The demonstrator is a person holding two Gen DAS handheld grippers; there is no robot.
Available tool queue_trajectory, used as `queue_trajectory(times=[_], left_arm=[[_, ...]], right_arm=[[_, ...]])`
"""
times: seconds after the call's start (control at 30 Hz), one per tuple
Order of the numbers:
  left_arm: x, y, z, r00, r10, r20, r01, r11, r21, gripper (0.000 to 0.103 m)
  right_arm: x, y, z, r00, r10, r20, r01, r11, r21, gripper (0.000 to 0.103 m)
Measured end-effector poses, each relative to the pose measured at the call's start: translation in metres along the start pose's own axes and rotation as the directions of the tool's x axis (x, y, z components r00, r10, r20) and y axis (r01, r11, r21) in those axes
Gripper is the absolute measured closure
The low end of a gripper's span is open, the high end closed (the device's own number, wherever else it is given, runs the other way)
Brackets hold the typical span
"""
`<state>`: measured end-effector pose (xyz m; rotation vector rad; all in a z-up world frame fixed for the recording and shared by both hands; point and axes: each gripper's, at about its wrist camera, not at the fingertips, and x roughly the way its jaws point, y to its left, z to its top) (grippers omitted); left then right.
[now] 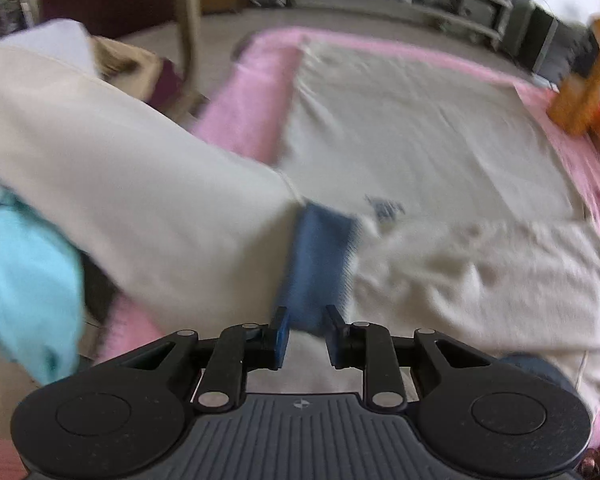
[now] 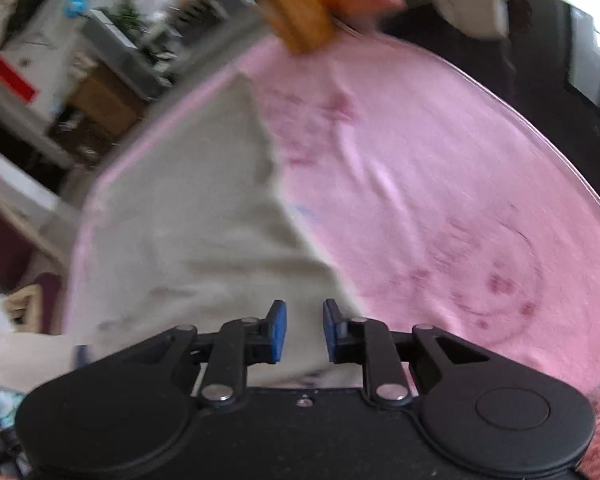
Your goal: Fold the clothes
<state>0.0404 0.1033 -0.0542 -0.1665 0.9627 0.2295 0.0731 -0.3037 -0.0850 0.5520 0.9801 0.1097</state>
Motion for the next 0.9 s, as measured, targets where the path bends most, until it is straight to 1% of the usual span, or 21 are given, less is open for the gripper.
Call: queue_trajectory(times=[0.03, 0.1, 0.13, 0.2, 0.27, 0.3, 0.37, 0.47, 0.57, 0.6, 0.63, 0.77, 0.9], left_arm=[[-0.009, 0.009, 0.003, 1.0, -0.007, 0.022, 0.008, 1.0, -0.027, 0.078], [-0.027, 0.028, 0.009, 0.997, -0.029, 0.067, 0.035, 0.996, -0.083, 0.078], [-0.036, 0.039, 0.012, 0.995, -0.038, 0.091, 0.048, 0.993, -0.108, 0.078], [-0.055, 0.062, 0.019, 0.989, -0.039, 0.144, 0.062, 0.985, -0.159, 0.078], [-0.074, 0.087, 0.025, 0.978, -0.023, 0.209, 0.067, 0.976, -0.207, 0.077], [-0.082, 0.101, 0.027, 0.971, -0.014, 0.239, 0.07, 0.971, -0.229, 0.077], [-0.095, 0.129, 0.031, 0.956, 0.009, 0.293, 0.075, 0.959, -0.274, 0.077], [-0.111, 0.174, 0.036, 0.933, 0.05, 0.357, 0.084, 0.933, -0.35, 0.078], [-0.122, 0.215, 0.039, 0.913, 0.076, 0.401, 0.112, 0.898, -0.425, 0.077], [-0.123, 0.227, 0.039, 0.907, 0.084, 0.412, 0.122, 0.885, -0.449, 0.075], [-0.123, 0.237, 0.041, 0.903, 0.088, 0.421, 0.132, 0.875, -0.466, 0.073], [-0.117, 0.271, 0.052, 0.888, 0.092, 0.45, 0.172, 0.841, -0.512, 0.072], [-0.103, 0.287, 0.068, 0.883, 0.081, 0.462, 0.2, 0.827, -0.526, 0.071]], right_arm=[[-0.006, 0.01, 0.001, 0.999, 0.033, 0.017, -0.033, 0.999, -0.007, 0.082], [-0.017, 0.03, 0.001, 0.994, 0.093, 0.051, -0.092, 0.995, -0.026, 0.078], [-0.02, 0.042, 0.002, 0.991, 0.122, 0.06, -0.12, 0.992, -0.033, 0.073], [-0.028, 0.065, 0.005, 0.981, 0.179, 0.076, -0.176, 0.983, -0.047, 0.07], [-0.025, 0.093, 0.008, 0.966, 0.25, 0.059, -0.248, 0.968, -0.037, 0.066], [-0.021, 0.11, 0.007, 0.965, 0.261, 0.03, -0.259, 0.965, -0.046, 0.065], [-0.011, 0.143, 0.005, 0.959, 0.28, -0.029, -0.282, 0.957, -0.063, 0.064], [0.009, 0.202, -0.009, 0.963, 0.245, -0.108, -0.261, 0.949, -0.176, 0.064], [0.025, 0.252, -0.028, 0.941, 0.289, -0.178, -0.328, 0.909, -0.257, 0.064], [0.03, 0.269, -0.035, 0.932, 0.302, -0.202, -0.351, 0.893, -0.282, 0.064], [0.032, 0.275, -0.038, 0.931, 0.3, -0.21, -0.352, 0.889, -0.294, 0.064], [0.042, 0.3, -0.053, 0.928, 0.288, -0.238, -0.357, 0.871, -0.337, 0.063], [0.052, 0.325, -0.067, 0.924, 0.274, -0.266, -0.362, 0.851, -0.38, 0.06]])
